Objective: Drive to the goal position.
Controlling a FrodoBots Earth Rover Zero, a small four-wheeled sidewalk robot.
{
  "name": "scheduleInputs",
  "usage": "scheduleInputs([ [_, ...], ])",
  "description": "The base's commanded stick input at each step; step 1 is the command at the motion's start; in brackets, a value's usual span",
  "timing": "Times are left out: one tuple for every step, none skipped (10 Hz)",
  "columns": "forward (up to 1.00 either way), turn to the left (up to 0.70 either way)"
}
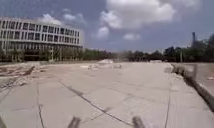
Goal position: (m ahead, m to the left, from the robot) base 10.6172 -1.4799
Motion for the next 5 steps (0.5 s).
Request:
scheduleInputs([
  [0.70, 0.00],
  [0.70, 0.00],
  [0.70, 0.00],
  [0.70, 0.00],
  [0.70, 0.00],
])
